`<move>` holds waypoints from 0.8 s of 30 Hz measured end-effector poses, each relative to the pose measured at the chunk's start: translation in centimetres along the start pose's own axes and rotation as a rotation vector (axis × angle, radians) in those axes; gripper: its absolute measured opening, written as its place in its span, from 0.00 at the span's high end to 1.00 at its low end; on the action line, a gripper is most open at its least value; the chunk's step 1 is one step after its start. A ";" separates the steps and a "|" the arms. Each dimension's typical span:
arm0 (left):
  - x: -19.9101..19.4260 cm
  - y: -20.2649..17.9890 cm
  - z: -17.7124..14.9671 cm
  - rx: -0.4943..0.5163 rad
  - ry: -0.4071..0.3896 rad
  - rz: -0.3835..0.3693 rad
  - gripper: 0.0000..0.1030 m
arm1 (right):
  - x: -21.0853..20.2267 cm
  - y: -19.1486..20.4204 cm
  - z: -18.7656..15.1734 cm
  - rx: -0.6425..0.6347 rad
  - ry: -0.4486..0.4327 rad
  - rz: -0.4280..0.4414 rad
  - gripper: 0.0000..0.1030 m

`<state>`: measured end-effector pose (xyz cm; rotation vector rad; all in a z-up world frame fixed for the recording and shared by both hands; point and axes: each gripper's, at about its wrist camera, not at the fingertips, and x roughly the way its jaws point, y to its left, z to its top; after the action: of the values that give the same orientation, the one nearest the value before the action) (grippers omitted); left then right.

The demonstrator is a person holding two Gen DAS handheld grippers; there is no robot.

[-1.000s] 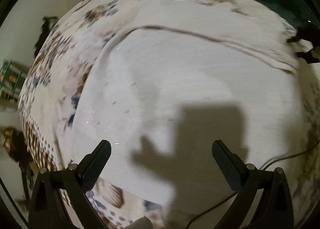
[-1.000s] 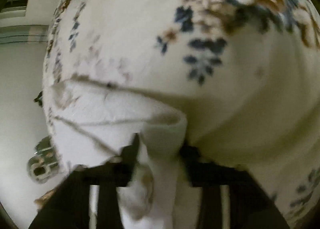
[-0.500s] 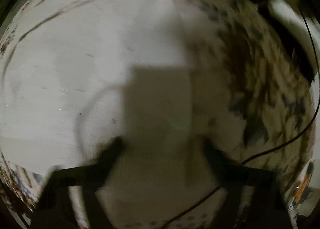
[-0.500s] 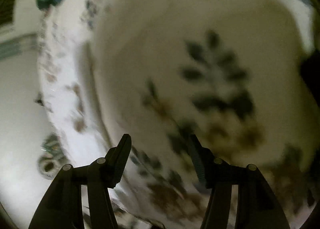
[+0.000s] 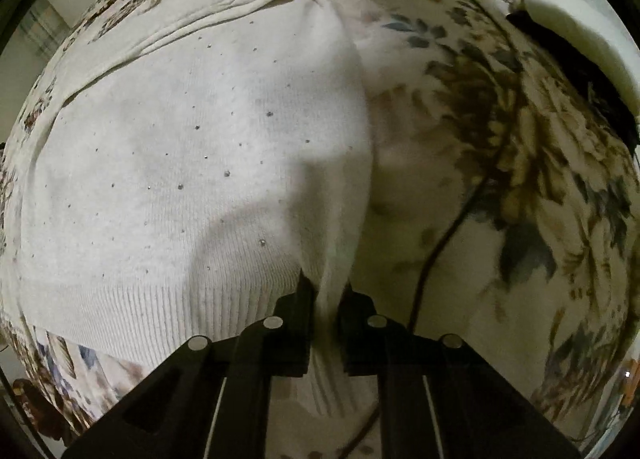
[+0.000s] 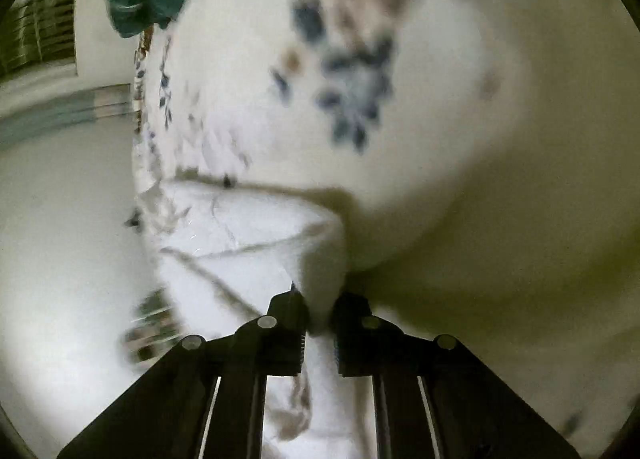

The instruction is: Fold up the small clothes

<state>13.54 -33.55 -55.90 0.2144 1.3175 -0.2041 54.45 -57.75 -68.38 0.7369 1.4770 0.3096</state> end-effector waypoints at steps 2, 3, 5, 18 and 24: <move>-0.1 0.0 -0.2 -0.005 -0.007 -0.007 0.92 | -0.1 0.2 0.3 -0.010 -0.017 -0.046 0.92; -0.1 0.0 -0.3 -0.009 -0.006 -0.009 0.92 | 0.9 0.1 0.2 0.004 0.041 -0.050 0.91; 0.1 0.4 -0.6 -0.020 0.002 -0.018 0.92 | 1.8 1.0 0.2 -0.036 0.103 -0.136 0.89; 3.3 4.0 0.7 -0.210 0.106 -0.171 0.56 | 2.0 6.9 -6.9 -0.163 0.150 -0.174 0.49; 4.3 2.9 1.4 -0.180 0.126 -0.250 0.04 | 0.2 8.5 -8.0 -0.256 -0.021 -0.241 0.95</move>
<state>16.62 -31.28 -59.63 -0.0928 1.4785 -0.2852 48.86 -49.16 -62.76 0.3521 1.4563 0.2983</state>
